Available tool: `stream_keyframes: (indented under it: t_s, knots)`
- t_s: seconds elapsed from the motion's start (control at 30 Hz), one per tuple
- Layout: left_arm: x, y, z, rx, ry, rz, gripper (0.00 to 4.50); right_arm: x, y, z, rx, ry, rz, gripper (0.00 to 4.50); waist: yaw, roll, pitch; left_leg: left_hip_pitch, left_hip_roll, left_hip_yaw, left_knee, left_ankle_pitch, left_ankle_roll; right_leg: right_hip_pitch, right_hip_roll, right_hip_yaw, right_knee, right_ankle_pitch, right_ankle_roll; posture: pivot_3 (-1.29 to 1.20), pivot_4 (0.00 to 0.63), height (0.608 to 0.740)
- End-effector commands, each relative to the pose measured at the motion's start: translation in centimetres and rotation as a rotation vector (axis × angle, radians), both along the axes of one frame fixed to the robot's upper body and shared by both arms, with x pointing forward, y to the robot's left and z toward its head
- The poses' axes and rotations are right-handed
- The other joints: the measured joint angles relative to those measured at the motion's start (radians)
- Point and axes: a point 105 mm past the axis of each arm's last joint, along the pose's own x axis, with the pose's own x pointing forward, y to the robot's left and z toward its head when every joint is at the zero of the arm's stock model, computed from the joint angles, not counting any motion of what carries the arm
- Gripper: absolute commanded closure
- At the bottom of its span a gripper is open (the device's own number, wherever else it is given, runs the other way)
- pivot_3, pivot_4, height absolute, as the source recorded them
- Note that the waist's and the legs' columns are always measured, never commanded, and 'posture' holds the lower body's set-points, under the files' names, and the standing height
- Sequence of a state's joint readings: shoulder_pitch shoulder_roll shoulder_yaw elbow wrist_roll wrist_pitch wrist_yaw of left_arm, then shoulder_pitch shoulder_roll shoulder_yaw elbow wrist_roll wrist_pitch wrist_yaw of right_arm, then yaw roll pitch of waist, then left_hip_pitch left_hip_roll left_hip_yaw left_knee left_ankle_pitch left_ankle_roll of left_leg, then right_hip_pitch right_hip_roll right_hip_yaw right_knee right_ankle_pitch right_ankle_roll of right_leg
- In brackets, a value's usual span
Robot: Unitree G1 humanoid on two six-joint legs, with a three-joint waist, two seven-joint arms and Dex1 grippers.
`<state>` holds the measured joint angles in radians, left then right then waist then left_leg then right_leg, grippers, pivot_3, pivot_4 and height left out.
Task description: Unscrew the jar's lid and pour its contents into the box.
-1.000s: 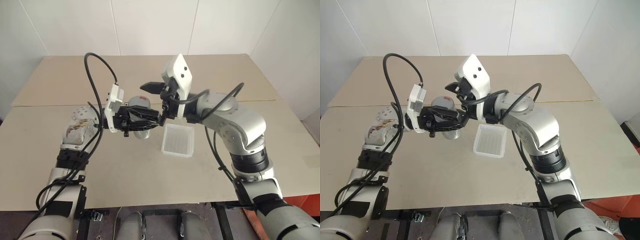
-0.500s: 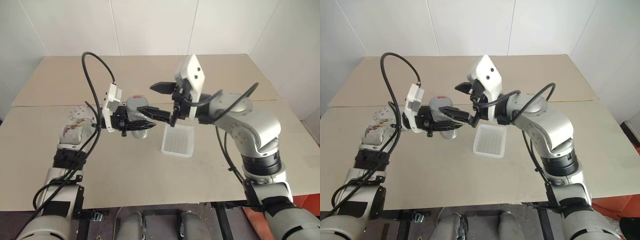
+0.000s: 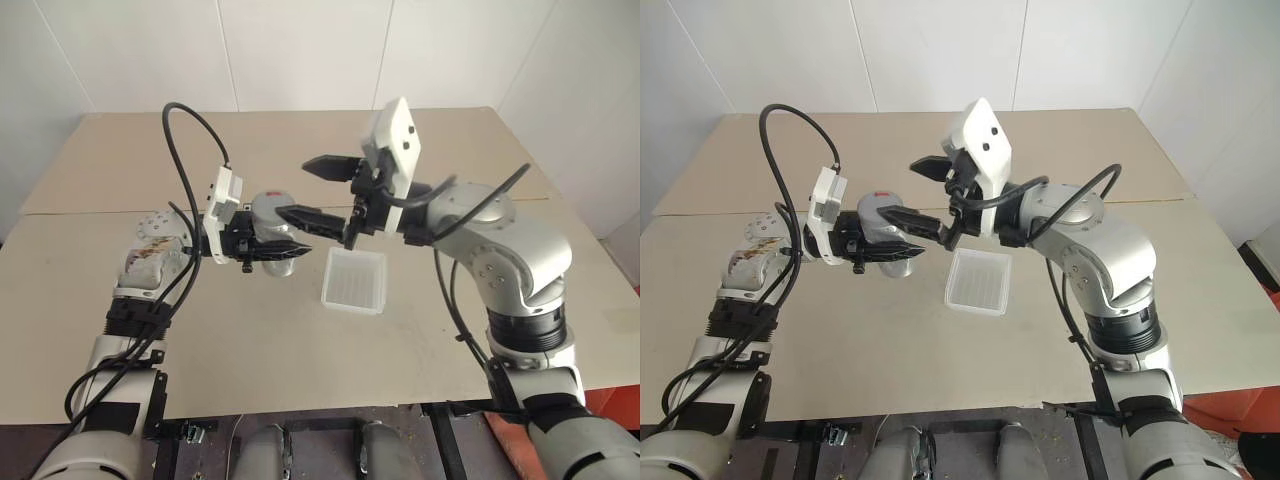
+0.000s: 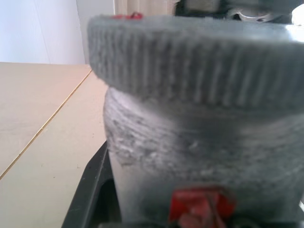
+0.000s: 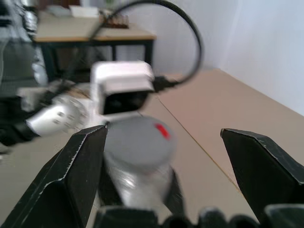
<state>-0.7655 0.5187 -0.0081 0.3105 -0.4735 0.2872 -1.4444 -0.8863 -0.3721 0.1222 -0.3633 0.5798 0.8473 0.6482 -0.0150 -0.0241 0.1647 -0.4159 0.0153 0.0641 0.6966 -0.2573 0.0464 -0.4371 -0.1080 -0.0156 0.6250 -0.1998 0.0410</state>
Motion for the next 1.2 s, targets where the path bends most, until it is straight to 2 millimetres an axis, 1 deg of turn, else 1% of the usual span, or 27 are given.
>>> stream_keyframes:
  t_s: [0.03,0.23,0.4,0.5,0.9,1.0,1.2]
  knots:
    - [-0.4,-0.1,1.3,-0.021,-0.055,-0.017,2.53,-0.9,1.1,0.9,0.007,-0.044,0.034,0.04,0.0,0.0,0.0,0.0,0.0,0.0,0.0,0.0,0.0,0.0,0.0,0.0,0.0,0.0,0.0,0.0,0.15,0.74]
    - [-0.4,-0.2,1.4,-0.021,-0.057,-0.023,2.53,0.6,2.4,0.2,-0.012,-0.022,-0.003,0.04,0.0,0.0,0.0,0.0,0.0,0.0,0.0,0.0,0.0,0.0,0.0,0.0,0.0,0.0,0.0,0.0,0.15,0.74]
    - [-0.5,-0.1,1.4,-0.019,-0.057,-0.021,2.53,1.5,2.5,0.0,-0.021,-0.015,-0.036,0.04,0.0,0.0,0.0,0.0,0.0,0.0,0.0,0.0,0.0,0.0,0.0,0.0,0.0,0.0,0.0,0.0,0.15,0.74]
    - [-0.5,0.0,1.4,-0.018,-0.058,-0.018,2.53,1.6,2.1,-0.1,-0.022,-0.011,-0.044,0.04,0.0,0.0,0.0,0.0,0.0,0.0,0.0,0.0,0.0,0.0,0.0,0.0,0.0,0.0,0.0,0.0,0.15,0.74]
    - [-0.4,0.2,1.5,-0.016,-0.061,-0.01,2.53,2.3,-1.0,-0.4,-0.034,-0.006,-0.123,0.04,0.0,0.0,0.0,0.0,0.0,0.0,0.0,0.0,0.0,0.0,0.0,0.0,0.0,0.0,0.0,0.0,0.15,0.74]
    - [-0.4,0.2,1.5,-0.014,-0.061,-0.011,2.53,2.2,-1.4,-0.3,-0.031,-0.011,-0.128,0.04,0.0,0.0,0.0,0.0,0.0,0.0,0.0,0.0,0.0,0.0,0.0,0.0,0.0,0.0,0.0,0.0,0.15,0.74]
    - [-0.4,0.3,1.6,-0.015,-0.064,-0.01,2.53,1.9,-1.6,-0.4,-0.03,-0.008,-0.116,0.04,0.0,0.0,0.0,0.0,0.0,0.0,0.0,0.0,0.0,0.0,0.0,0.0,0.0,0.0,0.0,0.0,0.15,0.74]
